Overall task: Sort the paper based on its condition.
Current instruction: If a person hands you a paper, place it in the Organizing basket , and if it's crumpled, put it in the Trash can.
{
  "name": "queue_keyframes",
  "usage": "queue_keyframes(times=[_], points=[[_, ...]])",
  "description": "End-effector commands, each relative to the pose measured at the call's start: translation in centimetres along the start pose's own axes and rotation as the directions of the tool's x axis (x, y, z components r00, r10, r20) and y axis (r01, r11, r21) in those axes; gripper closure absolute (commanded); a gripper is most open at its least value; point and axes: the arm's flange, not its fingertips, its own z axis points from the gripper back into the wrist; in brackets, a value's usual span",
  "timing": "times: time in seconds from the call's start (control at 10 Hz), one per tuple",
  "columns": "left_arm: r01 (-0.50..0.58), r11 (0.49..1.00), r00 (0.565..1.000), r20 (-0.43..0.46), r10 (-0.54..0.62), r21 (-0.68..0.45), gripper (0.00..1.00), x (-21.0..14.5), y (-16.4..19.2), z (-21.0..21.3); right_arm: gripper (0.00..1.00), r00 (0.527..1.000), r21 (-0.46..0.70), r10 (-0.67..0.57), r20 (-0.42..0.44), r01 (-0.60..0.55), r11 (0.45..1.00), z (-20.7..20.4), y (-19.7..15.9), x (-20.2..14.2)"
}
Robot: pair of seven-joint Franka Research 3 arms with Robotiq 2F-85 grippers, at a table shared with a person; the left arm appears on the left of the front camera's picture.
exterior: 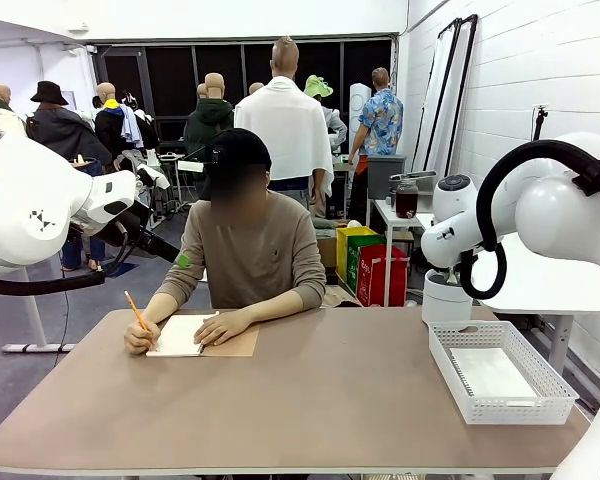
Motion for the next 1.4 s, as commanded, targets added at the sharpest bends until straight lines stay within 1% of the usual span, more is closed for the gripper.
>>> queue_keyframes(times=[0.0, 0.2, 0.3, 1.0, 1.1, 1.3], points=[[0.004, 1.000, 1.000, 0.000, -0.004, -0.012, 0.00, -0.1, 0.0, 0.0, 0.52, 1.000, 0.016, -0.017, 0.020, 0.016, 1.000, -0.7, 0.2, 1.1], [0.004, 1.000, 1.000, 0.000, -0.004, -0.012, 0.00, -0.1, 0.0, 0.0, 0.13, 1.000, 0.027, -0.022, 0.017, 0.021, 0.999, -0.5, 0.0, 1.3], [0.004, 1.000, 1.000, 0.000, -0.004, -0.012, 0.00, -0.1, 0.0, 0.0, 0.00, 1.000, 0.042, -0.027, 0.013, 0.027, 0.999, -0.4, 0.1, 1.2], [0.004, 1.000, 1.000, 0.000, -0.004, -0.012, 0.00, -0.1, 0.0, 0.0, 0.00, 0.998, 0.058, -0.062, 0.009, 0.062, 0.996, 1.2, -0.2, 0.9], [0.004, 1.000, 1.000, 0.000, -0.004, -0.012, 0.00, -0.1, 0.0, 0.0, 0.00, 0.999, 0.035, -0.048, 0.010, 0.047, 0.998, 0.7, -0.2, 1.0], [0.004, 1.000, 1.000, 0.000, -0.004, -0.012, 0.00, -0.1, 0.0, 0.0, 0.00, 0.999, 0.035, -0.048, 0.010, 0.047, 0.998, 0.7, -0.2, 1.0]])
